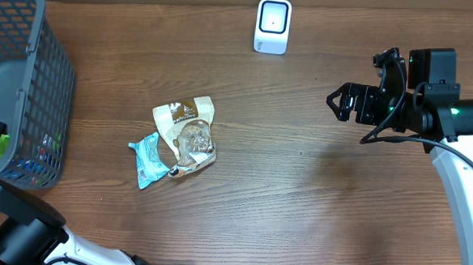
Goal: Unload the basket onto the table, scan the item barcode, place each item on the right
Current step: 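Reach the left gripper into the basket and grasp the blue packet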
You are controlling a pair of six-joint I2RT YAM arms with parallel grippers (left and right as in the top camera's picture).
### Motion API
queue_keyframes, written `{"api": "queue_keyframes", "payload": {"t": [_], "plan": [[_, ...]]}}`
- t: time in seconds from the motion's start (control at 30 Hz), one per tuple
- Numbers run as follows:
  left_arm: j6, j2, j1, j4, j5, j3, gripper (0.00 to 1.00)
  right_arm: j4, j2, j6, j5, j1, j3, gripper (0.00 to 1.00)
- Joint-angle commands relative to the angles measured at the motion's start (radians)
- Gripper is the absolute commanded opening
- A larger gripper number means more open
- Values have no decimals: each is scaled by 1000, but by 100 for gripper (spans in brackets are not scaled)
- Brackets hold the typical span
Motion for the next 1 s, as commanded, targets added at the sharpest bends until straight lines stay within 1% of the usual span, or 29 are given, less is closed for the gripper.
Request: {"api": "queue_keyframes", "payload": {"t": [0.0,0.1,0.17,0.43,0.47,0.5,0.53,0.57,0.6,0.77,0.87,0.97], "plan": [[-54,-10,7,14,-57,-84,73,3,-4,0,-6,5,15,100],[-126,-10,7,64,-131,-175,74,3,-4,0,-6,5,15,100],[-148,-10,7,117,-146,-239,74,3,-4,-1,-5,5,15,100],[-156,-10,7,350,-150,-428,72,2,-4,-1,-5,5,15,100],[-156,-10,7,379,-150,-449,68,2,-4,-1,-5,5,15,100],[-156,-10,7,397,-149,-464,52,2,-4,-1,-5,5,15,100],[-155,-10,7,406,-134,-469,20,2,-4,0,-5,5,15,100],[-155,-10,7,410,-112,-468,10,2,-4,0,-5,5,15,100],[-154,-10,7,410,-92,-463,4,2,-4,0,-5,5,15,100],[-117,-12,7,368,62,-379,4,-2,-4,0,-6,5,15,100],[-90,-12,6,289,132,-258,4,-12,-4,-1,-5,5,15,100],[-53,-12,6,172,173,-79,4,-16,-4,-1,-5,5,15,100]]}}
